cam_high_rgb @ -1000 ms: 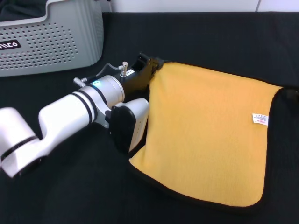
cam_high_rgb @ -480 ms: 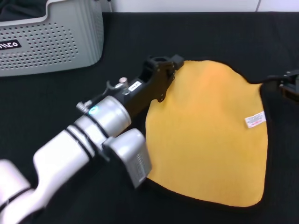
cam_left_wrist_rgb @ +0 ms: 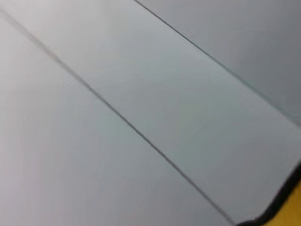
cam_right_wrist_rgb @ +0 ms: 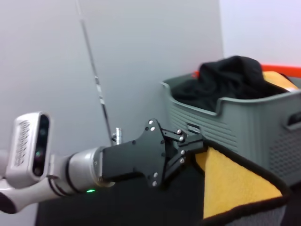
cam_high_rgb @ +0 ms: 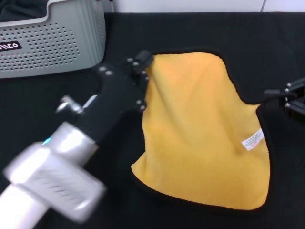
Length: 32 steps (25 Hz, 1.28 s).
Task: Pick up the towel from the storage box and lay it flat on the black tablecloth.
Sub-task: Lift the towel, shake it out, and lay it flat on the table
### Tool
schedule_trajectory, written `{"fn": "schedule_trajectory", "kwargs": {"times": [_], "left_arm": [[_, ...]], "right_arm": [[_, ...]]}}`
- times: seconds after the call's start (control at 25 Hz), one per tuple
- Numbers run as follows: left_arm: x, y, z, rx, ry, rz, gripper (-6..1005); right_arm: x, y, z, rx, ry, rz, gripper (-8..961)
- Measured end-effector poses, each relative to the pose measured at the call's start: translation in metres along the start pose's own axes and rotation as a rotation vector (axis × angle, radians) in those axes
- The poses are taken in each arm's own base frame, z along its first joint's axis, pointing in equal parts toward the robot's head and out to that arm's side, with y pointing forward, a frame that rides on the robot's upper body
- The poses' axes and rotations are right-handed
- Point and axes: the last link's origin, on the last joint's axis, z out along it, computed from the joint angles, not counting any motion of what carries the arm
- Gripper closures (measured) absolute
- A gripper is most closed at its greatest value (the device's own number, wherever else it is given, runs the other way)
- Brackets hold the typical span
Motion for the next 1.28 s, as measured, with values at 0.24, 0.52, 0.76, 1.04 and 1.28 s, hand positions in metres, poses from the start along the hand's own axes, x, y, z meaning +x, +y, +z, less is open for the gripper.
{"fn": "schedule_trajectory", "kwargs": {"times": [0.24, 0.52, 0.76, 1.04, 1.28], "left_arm": [[0.0, -0.022, -0.028, -0.014, 0.123, -0.25, 980], [-0.011, -0.052, -0.05, -0.026, 0.215, -0.496, 979], [-0.013, -0.067, -0.06, -0.091, 0.268, -0.641, 978], [-0.001, -0.074, -0.086, -0.163, 0.341, -0.711, 978], [0.008, -0.088, -0.121, -0.179, 0.344, -0.758, 977]], "right_arm": [[-0.003, 0.01, 0.003, -0.068, -0.024, -0.019, 868], [-0.008, 0.01, 0.006, -0.082, -0.043, -0.032, 866], [-0.02, 0.018, 0.011, -0.148, -0.067, -0.056, 865], [-0.032, 0.04, 0.021, -0.235, -0.095, -0.093, 863], [-0.046, 0.061, 0.019, -0.294, -0.186, -0.095, 861]]}}
